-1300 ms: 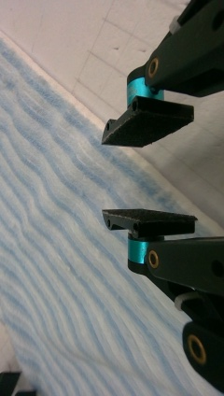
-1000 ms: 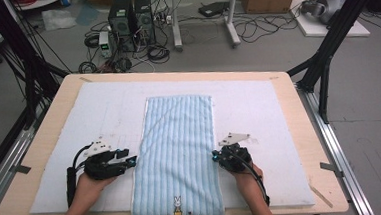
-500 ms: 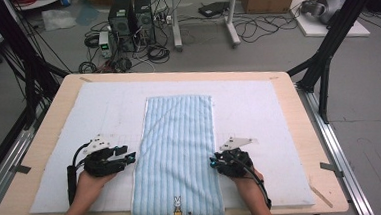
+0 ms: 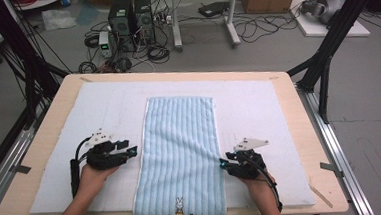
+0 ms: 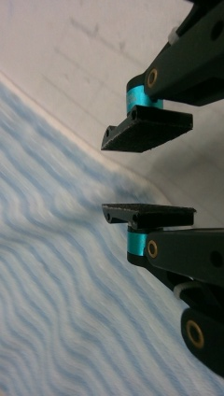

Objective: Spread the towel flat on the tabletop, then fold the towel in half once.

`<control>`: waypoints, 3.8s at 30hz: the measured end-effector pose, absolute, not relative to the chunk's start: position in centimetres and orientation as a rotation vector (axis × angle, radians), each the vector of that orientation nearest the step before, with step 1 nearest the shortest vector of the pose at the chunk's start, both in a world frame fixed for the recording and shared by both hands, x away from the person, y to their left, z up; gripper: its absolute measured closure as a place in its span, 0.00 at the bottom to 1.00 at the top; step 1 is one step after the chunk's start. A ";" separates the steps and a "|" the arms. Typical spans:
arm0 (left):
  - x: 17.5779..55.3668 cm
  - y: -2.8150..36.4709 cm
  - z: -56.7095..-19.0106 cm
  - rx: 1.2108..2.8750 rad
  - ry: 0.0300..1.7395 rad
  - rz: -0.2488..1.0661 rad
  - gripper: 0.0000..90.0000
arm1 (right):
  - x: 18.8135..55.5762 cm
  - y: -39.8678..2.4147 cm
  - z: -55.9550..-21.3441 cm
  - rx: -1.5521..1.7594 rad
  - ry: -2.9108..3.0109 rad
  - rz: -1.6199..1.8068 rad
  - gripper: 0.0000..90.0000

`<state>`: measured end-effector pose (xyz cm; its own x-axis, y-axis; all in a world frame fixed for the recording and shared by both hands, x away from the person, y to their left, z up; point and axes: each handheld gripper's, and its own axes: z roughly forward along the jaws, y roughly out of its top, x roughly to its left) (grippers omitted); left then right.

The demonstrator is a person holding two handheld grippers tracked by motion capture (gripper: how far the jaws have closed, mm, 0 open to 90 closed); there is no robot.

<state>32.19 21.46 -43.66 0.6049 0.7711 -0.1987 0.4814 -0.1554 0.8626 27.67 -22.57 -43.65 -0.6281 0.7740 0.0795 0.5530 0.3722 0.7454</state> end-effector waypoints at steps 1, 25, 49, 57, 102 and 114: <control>32.9 21.4 -43.5 1.800 1.026 0.365 0.57 | 27.7 -22.8 -43.5 1.183 2.328 1.122 0.68; 46.5 16.5 -45.0 1.947 1.161 0.501 0.98 | 30.0 -24.7 -43.1 1.203 2.243 1.141 0.64; 44.7 18.4 -43.3 1.810 1.143 0.408 0.51 | 43.4 -18.8 -44.4 1.287 2.203 0.923 0.97; 44.0 19.4 -44.3 1.788 1.138 0.365 0.50 | 43.0 -20.7 -43.7 1.356 2.115 1.024 0.67; 39.3 20.4 -42.5 1.677 1.028 0.382 0.21 | 34.4 -25.9 -40.8 1.141 2.068 1.277 0.13; 42.0 19.3 -42.9 1.709 1.112 0.372 0.31 | 34.4 -25.7 -41.1 1.138 2.099 1.264 0.13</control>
<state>41.97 19.34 -42.88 0.5261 0.8126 -0.2509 0.4977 -0.0550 0.8656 34.39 -25.74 -41.06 -0.5668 0.8227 0.0440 0.4238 0.2453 0.8719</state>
